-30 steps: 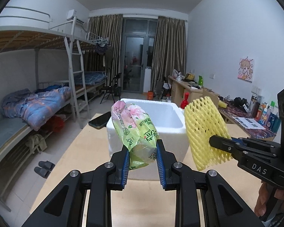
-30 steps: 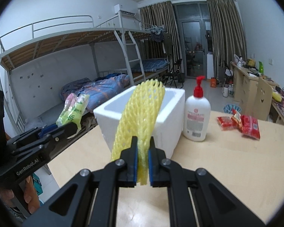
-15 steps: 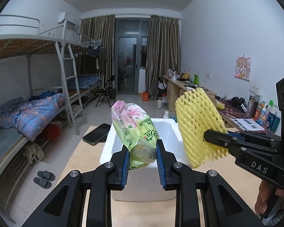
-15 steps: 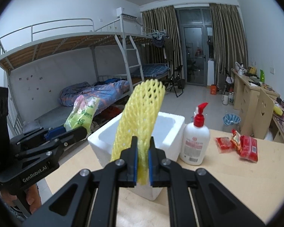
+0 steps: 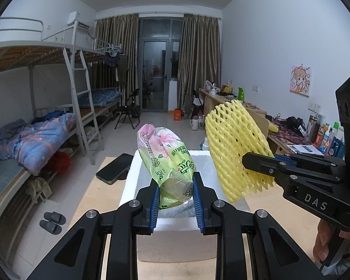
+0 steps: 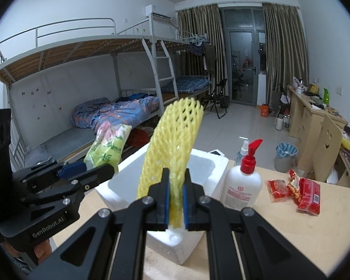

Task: Organize soft objects
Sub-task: 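Carry the green packet and yellow foam net over the white foam box, then open the left gripper to drop the green packet into the foam box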

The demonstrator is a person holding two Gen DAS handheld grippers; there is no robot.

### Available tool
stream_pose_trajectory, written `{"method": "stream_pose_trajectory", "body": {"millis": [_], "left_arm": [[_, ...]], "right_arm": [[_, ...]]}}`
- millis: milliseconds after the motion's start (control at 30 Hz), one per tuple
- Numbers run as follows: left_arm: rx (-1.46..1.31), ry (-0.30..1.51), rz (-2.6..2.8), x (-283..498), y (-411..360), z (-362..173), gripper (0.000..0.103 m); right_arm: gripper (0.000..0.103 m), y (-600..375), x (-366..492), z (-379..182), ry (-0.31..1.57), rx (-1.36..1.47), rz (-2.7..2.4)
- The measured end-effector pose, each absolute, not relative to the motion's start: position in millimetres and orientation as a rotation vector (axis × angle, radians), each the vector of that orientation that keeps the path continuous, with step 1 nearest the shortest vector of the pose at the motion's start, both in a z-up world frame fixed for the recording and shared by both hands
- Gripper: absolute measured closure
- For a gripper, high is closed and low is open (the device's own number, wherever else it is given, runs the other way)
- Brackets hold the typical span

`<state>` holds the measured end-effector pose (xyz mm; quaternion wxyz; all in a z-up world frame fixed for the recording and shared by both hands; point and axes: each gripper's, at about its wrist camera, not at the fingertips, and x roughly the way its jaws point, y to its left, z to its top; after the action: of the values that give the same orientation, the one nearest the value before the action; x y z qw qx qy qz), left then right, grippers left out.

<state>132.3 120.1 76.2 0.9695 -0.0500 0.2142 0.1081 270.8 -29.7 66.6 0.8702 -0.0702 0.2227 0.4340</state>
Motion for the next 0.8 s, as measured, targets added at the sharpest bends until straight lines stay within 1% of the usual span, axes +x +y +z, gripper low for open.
{"method": "stream_pose_trajectory", "body": {"millis": [500,800], "left_arm": [[-0.104,0.491,0.195,183,131,62,0.076],[-0.085,0.513,0.168,199,132,57,0.076]], "right_arm": [[0.091,-15,300,58,0.496,-0.158,0.885],[0.091,-19,305,60,0.499,-0.144,0.869]]}}
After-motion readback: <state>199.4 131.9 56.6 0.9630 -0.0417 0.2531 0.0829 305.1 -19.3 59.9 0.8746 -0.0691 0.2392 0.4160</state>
